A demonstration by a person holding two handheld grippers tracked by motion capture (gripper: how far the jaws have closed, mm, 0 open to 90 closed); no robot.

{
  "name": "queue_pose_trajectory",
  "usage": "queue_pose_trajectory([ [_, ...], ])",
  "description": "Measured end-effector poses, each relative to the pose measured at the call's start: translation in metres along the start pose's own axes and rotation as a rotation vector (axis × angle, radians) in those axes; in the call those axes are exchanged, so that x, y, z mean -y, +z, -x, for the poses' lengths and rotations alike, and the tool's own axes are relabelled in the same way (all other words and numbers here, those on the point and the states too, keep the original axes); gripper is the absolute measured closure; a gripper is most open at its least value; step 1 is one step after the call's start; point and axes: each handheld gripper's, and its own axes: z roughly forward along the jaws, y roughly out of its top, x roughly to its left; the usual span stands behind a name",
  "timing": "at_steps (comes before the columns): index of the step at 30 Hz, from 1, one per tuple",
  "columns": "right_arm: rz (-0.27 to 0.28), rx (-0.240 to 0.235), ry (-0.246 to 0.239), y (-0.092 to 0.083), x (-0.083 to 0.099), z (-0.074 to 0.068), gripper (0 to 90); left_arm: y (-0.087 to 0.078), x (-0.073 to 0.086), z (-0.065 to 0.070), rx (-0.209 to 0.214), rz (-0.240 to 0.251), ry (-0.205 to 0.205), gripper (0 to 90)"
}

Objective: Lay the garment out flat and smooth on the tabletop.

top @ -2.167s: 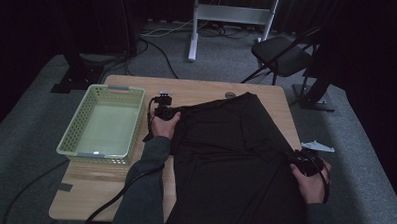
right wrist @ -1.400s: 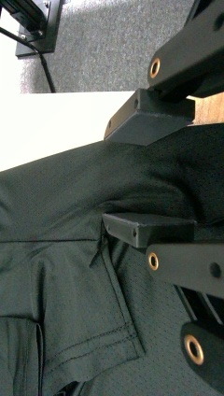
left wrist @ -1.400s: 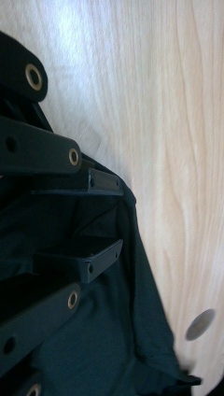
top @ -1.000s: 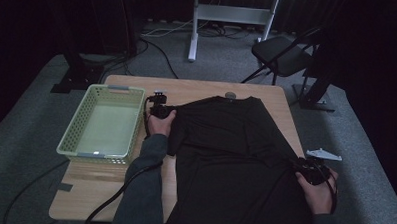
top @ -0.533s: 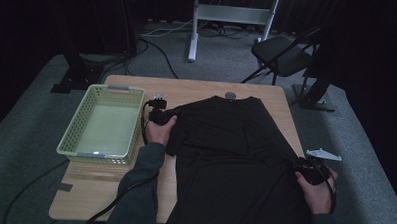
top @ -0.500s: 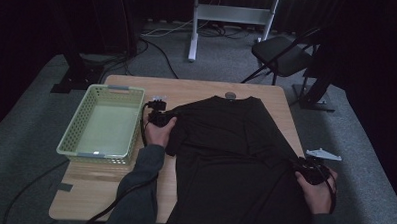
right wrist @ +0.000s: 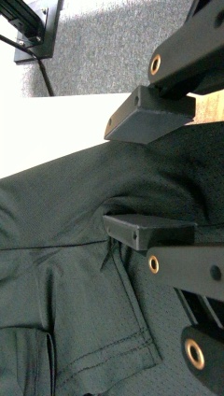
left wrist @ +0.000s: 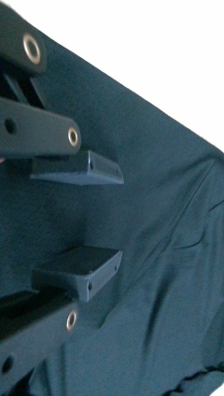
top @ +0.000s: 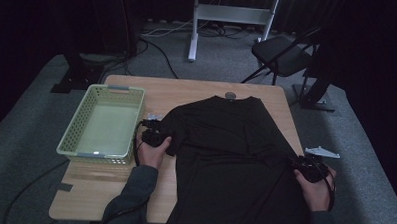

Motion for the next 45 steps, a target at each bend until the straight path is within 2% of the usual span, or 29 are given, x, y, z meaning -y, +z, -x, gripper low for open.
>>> queue_pose_trajectory([
  [3, 0.000, -0.002, 0.006, 0.001, -0.001, 0.000, 51.6, 0.003, -0.003, -0.003, -0.052, 0.011, 0.025, 59.9],
  [6, -0.005, -0.002, 0.005, 0.002, -0.002, 0.002, 51.0, 0.005, -0.008, -0.008, -0.077, 0.017, 0.026, 61.4],
  [10, -0.010, -0.005, 0.005, 0.003, -0.004, 0.003, 50.6, 0.012, -0.012, -0.007, -0.120, 0.027, 0.066, 61.9],
  [16, -0.014, -0.010, 0.009, 0.004, -0.005, 0.004, 50.3, 0.017, -0.018, -0.009, -0.147, 0.027, 0.078, 63.1],
  [18, -0.015, -0.013, 0.009, 0.004, -0.005, 0.005, 50.2, 0.018, -0.018, -0.009, -0.144, 0.031, 0.070, 62.8],
  [24, -0.021, -0.020, 0.015, 0.003, -0.006, 0.004, 49.7, 0.012, -0.016, -0.006, -0.071, 0.037, 0.041, 56.0],
  [29, -0.018, -0.015, 0.007, 0.000, -0.005, 0.002, 49.6, -0.005, -0.009, 0.013, 0.007, 0.077, 0.049, 53.3],
  [34, -0.001, -0.021, -0.004, -0.007, -0.005, 0.000, 49.3, -0.023, 0.011, 0.040, 0.104, 0.079, 0.090, 52.2],
  [36, 0.008, -0.024, -0.011, -0.011, -0.004, -0.002, 49.2, -0.027, 0.023, 0.048, 0.148, 0.064, 0.094, 52.2],
  [39, 0.017, -0.034, -0.013, -0.014, -0.004, -0.003, 49.0, -0.030, 0.039, 0.056, 0.185, 0.016, 0.114, 52.4],
  [41, 0.021, -0.033, -0.014, -0.016, -0.004, -0.003, 49.0, -0.030, 0.046, 0.056, 0.200, -0.008, 0.107, 53.5],
  [43, 0.022, -0.034, -0.016, -0.017, -0.004, -0.004, 49.0, -0.027, 0.051, 0.057, 0.183, -0.055, 0.114, 54.4],
  [45, 0.022, -0.036, -0.022, -0.017, -0.005, -0.005, 49.0, -0.028, 0.051, 0.056, 0.165, -0.055, 0.123, 57.0],
])
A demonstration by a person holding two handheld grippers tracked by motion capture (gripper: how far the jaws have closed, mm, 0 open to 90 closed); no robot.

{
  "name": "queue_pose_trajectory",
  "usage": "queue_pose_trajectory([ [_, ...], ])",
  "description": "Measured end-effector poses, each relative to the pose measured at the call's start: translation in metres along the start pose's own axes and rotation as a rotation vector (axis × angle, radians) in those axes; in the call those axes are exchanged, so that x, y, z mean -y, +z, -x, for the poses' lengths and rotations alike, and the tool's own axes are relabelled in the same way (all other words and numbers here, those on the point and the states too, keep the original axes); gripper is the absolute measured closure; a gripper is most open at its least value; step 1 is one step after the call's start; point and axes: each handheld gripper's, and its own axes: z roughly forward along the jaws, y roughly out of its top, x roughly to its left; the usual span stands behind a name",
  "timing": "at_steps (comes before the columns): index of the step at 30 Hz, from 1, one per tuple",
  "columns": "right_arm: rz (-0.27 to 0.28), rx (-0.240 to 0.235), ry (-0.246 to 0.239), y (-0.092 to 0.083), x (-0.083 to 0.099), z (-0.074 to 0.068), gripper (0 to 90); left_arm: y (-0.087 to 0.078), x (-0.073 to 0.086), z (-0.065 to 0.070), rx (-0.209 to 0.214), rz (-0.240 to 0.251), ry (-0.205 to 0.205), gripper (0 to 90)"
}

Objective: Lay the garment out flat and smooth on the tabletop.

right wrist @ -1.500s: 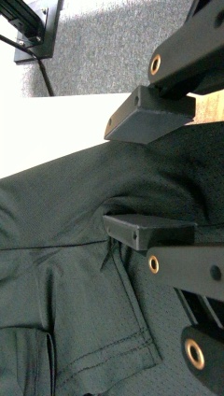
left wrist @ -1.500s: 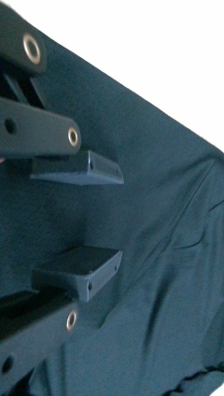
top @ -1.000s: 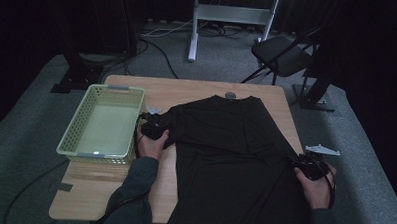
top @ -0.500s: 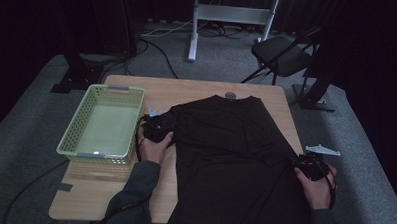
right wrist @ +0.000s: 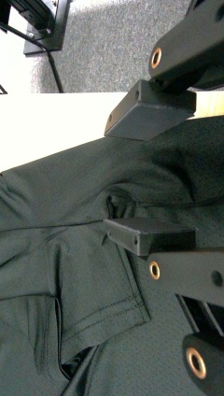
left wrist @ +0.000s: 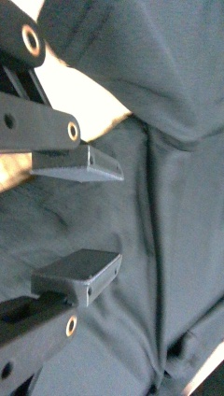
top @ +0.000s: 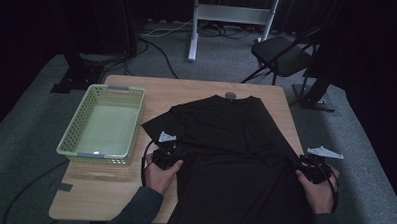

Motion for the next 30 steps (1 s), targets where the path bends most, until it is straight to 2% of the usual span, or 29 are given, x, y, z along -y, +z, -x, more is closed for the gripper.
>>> queue_pose_trajectory([
  [5, 0.003, -0.009, -0.013, 0.001, 0.000, -0.003, 49.1, -0.003, 0.001, -0.005, -0.039, 0.006, 0.005, 64.2],
  [8, 0.004, -0.018, -0.009, 0.000, 0.000, -0.002, 49.3, -0.005, 0.001, -0.010, -0.044, 0.005, -0.001, 68.2],
  [15, -0.002, -0.017, 0.004, -0.002, 0.001, 0.001, 52.1, -0.009, 0.000, -0.020, -0.066, 0.013, -0.022, 70.5],
  [19, -0.014, -0.027, -0.006, 0.000, 0.003, -0.001, 54.1, -0.011, 0.000, -0.027, -0.067, 0.020, -0.039, 70.8],
  [25, -0.017, -0.050, -0.054, 0.006, -0.001, -0.011, 54.2, -0.013, -0.001, -0.033, -0.069, 0.024, -0.053, 71.3],
  [28, -0.035, -0.051, -0.072, 0.011, -0.003, -0.016, 54.6, -0.013, -0.001, -0.034, -0.060, 0.023, -0.059, 71.2],
  [30, -0.057, -0.049, -0.079, 0.017, -0.003, -0.016, 61.3, -0.013, -0.001, -0.034, -0.048, 0.028, -0.067, 68.6],
])
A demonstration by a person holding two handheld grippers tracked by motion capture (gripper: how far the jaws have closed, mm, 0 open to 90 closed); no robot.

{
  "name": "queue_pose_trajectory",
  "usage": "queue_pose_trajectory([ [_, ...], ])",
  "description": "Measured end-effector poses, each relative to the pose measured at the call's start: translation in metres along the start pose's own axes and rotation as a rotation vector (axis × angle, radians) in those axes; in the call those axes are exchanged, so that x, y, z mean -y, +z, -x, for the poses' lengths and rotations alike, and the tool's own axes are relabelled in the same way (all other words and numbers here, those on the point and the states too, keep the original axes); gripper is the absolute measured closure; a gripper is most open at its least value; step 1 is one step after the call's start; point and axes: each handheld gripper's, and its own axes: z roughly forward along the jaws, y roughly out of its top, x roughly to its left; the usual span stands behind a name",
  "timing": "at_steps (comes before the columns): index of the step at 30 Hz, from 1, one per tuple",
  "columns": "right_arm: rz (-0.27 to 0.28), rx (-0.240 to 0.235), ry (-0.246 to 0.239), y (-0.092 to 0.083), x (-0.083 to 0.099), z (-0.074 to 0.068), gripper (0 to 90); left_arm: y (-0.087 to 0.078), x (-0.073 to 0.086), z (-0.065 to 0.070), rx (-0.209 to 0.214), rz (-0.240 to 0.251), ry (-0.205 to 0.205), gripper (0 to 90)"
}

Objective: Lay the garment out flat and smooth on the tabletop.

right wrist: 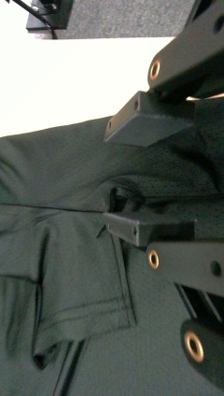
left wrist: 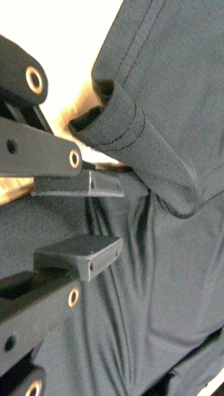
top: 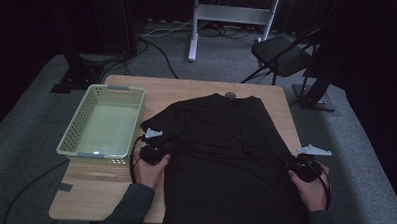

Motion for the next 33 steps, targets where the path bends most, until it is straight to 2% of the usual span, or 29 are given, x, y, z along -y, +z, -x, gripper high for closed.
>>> queue_pose_trajectory([
  [4, -0.008, 0.003, 0.011, 0.001, 0.000, 0.004, 77.1, 0.000, 0.001, 0.001, 0.001, 0.001, 0.002, 67.1],
  [11, -0.014, 0.042, 0.041, -0.003, 0.001, 0.022, 84.7, -0.001, 0.002, -0.001, 0.019, 0.005, -0.015, 66.9],
  [19, -0.011, 0.090, 0.094, -0.007, 0.002, 0.049, 85.1, -0.001, 0.002, -0.001, 0.022, 0.007, -0.021, 66.4],
  [24, 0.022, 0.157, 0.161, -0.014, 0.002, 0.066, 72.0, -0.002, 0.003, 0.001, 0.028, 0.003, -0.023, 62.6],
  [26, 0.049, 0.143, 0.185, -0.020, 0.004, 0.066, 68.0, -0.002, 0.003, 0.004, 0.043, -0.001, -0.014, 59.2],
  [28, 0.061, 0.105, 0.173, -0.024, 0.005, 0.060, 65.5, -0.001, 0.002, 0.008, 0.054, -0.002, -0.002, 56.7],
  [30, 0.074, 0.038, 0.161, -0.024, 0.007, 0.051, 63.7, -0.001, 0.002, 0.011, 0.069, 0.010, 0.004, 55.6],
  [33, 0.072, -0.005, 0.159, -0.023, 0.009, 0.042, 62.9, 0.001, -0.001, 0.013, 0.082, 0.021, 0.004, 54.2],
])
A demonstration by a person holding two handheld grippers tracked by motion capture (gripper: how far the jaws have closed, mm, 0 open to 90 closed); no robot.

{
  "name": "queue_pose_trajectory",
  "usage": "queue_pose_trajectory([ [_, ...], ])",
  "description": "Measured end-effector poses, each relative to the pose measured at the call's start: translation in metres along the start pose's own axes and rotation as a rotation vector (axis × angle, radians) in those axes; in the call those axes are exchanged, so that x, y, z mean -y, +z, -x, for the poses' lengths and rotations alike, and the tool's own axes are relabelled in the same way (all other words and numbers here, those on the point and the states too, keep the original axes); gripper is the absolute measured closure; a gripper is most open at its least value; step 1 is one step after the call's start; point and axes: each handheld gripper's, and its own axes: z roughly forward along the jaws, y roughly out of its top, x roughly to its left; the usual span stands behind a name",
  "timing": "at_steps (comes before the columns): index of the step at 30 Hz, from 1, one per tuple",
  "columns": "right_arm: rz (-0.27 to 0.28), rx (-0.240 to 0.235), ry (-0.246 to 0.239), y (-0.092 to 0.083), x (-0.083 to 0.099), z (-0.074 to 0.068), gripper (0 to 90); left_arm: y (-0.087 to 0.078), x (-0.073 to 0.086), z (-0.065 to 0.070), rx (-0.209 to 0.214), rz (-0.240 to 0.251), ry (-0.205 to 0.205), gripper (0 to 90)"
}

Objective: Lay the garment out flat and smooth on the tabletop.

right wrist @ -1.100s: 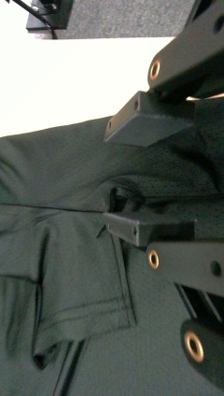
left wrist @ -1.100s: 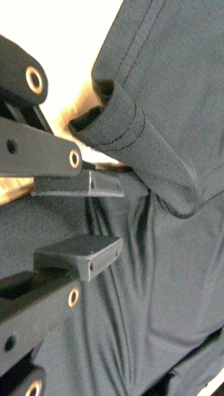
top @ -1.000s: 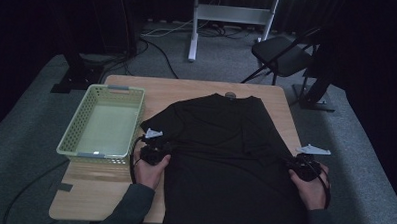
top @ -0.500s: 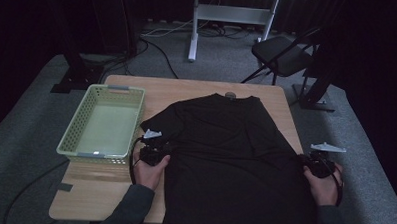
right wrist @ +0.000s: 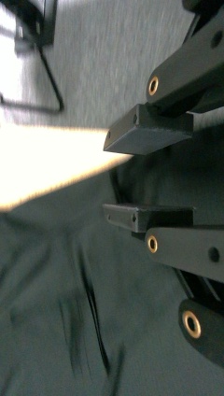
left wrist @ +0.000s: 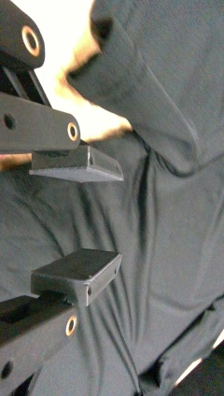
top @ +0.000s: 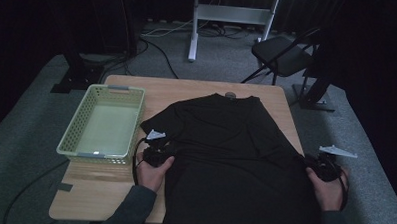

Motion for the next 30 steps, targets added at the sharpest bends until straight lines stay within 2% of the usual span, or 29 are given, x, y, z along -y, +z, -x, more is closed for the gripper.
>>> queue_pose_trajectory([
  [1, -0.012, -0.036, 0.001, 0.003, 0.003, -0.008, 61.5, 0.001, -0.002, 0.000, 0.001, 0.002, -0.002, 53.2],
  [2, -0.019, -0.051, 0.000, 0.005, 0.004, -0.012, 60.5, 0.001, -0.004, 0.001, 0.004, 0.013, -0.004, 53.0],
  [5, -0.032, -0.063, -0.029, 0.009, 0.007, -0.025, 57.4, 0.003, -0.011, 0.001, 0.011, 0.040, -0.013, 52.5],
  [8, -0.053, -0.038, -0.074, 0.013, 0.010, -0.034, 54.8, 0.008, -0.017, -0.001, 0.014, 0.049, -0.020, 51.3],
  [11, -0.057, -0.024, -0.108, 0.015, 0.013, -0.041, 51.7, 0.014, -0.019, -0.005, 0.009, 0.038, -0.033, 50.9],
  [12, -0.059, -0.021, -0.114, 0.015, 0.013, -0.041, 52.7, 0.017, -0.019, -0.007, 0.008, 0.033, -0.039, 50.9],
  [14, -0.069, -0.032, -0.126, 0.014, 0.011, -0.040, 66.6, 0.020, -0.018, -0.008, 0.005, 0.027, -0.046, 50.8],
  [16, -0.082, -0.018, -0.149, 0.013, 0.008, -0.039, 76.6, 0.022, -0.017, -0.010, 0.002, 0.011, -0.045, 50.6],
  [17, -0.086, 0.004, -0.159, 0.013, 0.006, -0.038, 80.7, 0.023, -0.017, -0.010, 0.004, 0.009, -0.045, 50.6],
  [19, -0.083, 0.019, -0.152, 0.012, 0.003, -0.032, 82.7, 0.024, -0.017, -0.010, 0.000, 0.008, -0.049, 50.4],
  [21, -0.082, 0.067, -0.147, 0.011, 0.001, -0.023, 83.6, 0.025, -0.016, -0.011, 0.001, 0.005, -0.044, 50.1],
  [27, -0.064, 0.140, -0.084, 0.005, -0.006, 0.020, 83.7, 0.025, -0.016, -0.011, 0.001, 0.006, -0.035, 49.8],
  [30, -0.053, 0.185, -0.054, -0.001, -0.011, 0.034, 82.2, 0.025, -0.016, -0.012, 0.004, 0.011, -0.038, 49.8],
])
